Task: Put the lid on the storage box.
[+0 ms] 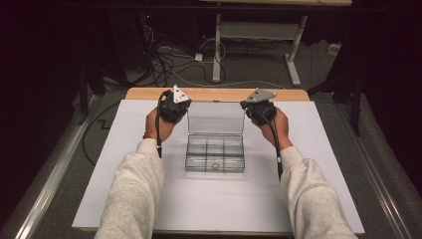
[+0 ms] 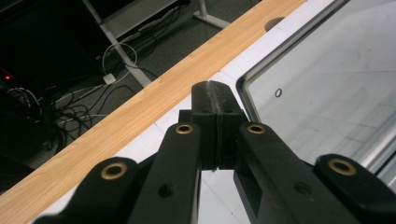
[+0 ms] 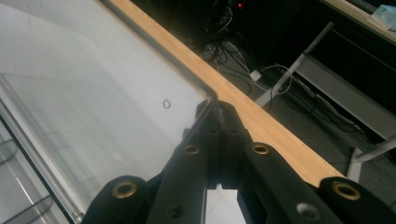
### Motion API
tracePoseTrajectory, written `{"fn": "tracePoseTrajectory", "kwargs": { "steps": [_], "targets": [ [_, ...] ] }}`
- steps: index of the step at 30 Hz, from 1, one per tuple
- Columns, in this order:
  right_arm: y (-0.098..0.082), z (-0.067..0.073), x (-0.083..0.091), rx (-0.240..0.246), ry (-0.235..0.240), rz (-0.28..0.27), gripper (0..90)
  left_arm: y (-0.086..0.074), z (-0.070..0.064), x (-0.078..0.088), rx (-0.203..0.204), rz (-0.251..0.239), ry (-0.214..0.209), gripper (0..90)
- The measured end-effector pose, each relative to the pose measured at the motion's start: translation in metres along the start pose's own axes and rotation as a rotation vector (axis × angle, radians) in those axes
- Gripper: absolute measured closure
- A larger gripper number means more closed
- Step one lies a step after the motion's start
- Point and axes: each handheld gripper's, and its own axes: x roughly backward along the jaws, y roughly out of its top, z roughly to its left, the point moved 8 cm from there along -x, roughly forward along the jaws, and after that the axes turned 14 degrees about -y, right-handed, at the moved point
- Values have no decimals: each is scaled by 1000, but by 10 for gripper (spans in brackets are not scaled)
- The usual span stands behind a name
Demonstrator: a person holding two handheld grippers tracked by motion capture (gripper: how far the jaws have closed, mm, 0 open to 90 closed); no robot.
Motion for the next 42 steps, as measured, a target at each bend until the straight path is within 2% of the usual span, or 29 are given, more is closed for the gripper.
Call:
{"fn": "tracePoseTrajectory", "kwargs": {
  "steps": [10, 15, 26, 33, 39, 42],
  "targets": [
    [1, 1, 8, -1, 3, -23, 900, 1, -5, 6, -23, -9, -1, 871],
    [2, 2, 12, -29, 3, -34, 900, 0, -8, 9, -34, -13, 0, 871],
    [-2, 7, 19, -32, -29, -46, 900, -6, -15, 11, -26, -35, -4, 872],
    [-4, 10, 24, -40, -46, -61, 900, -8, -19, 14, -26, -42, 16, 872],
    [-7, 13, 26, -56, -40, -62, 900, -10, -23, 16, -20, -49, 13, 872],
    [-7, 13, 28, -46, -44, -61, 900, -10, -24, 18, -27, -48, 21, 872]
  ]
}}
